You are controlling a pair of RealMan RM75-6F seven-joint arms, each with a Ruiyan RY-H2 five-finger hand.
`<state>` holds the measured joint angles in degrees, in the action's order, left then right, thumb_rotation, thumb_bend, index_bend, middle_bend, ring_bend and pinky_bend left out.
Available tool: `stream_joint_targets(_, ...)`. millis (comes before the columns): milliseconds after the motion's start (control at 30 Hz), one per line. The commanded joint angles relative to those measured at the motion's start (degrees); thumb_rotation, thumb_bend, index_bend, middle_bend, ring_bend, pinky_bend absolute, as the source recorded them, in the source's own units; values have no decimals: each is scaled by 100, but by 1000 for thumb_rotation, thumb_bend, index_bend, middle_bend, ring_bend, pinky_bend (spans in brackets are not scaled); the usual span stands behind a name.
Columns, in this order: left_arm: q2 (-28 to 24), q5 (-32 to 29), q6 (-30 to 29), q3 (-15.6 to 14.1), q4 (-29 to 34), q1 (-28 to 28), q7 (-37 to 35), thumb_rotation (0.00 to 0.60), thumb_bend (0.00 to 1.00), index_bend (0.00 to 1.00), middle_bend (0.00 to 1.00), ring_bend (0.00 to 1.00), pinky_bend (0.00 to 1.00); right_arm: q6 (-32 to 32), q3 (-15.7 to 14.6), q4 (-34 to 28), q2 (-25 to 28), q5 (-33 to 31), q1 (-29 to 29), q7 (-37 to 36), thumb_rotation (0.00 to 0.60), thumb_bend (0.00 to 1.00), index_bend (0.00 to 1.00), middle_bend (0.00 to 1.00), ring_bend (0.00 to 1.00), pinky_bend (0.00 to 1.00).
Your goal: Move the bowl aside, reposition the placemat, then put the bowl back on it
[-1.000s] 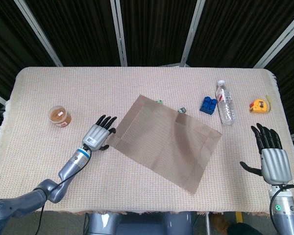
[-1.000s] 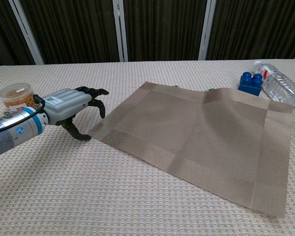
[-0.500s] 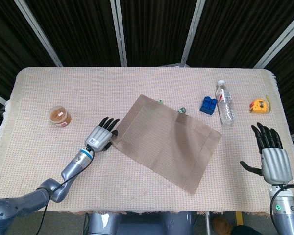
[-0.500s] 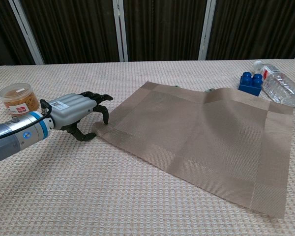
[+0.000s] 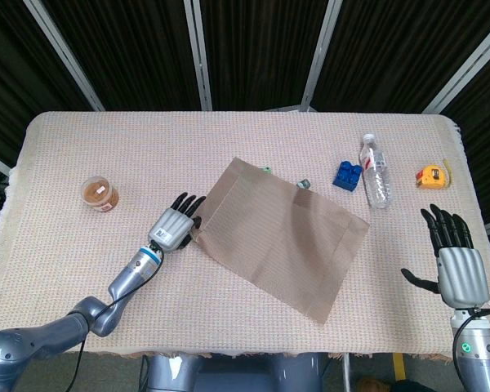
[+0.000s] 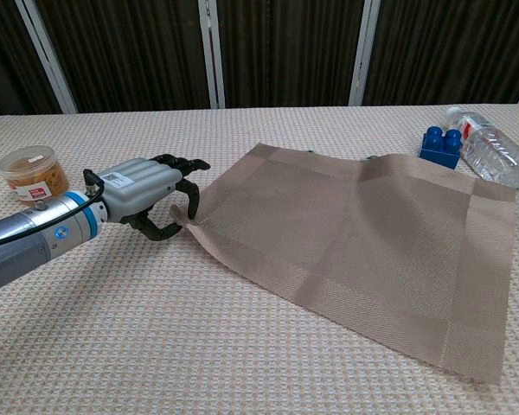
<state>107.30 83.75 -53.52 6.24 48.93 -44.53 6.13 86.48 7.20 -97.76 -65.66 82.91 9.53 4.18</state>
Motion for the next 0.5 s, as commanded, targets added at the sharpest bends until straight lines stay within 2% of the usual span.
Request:
stream_joint_targets(33,14,-93,58,38,63,-5,36,600,498,537,0,0,0,2,2,-3,10,16,-6,-7,600,0,0,0,0,0)
stream_joint_targets(333,-36,-225,30,86,268,20,202,600,501,641,0,0,0,33,15,-18,45,97,-29,-72,600,0,0,0,0,0)
stream_joint_targets(500,-182,-171,-99,-1,541,116,159,600,501,702,0,0,0,48,21,-35,63,127,-45,-107,600,0,0,0,0,0)
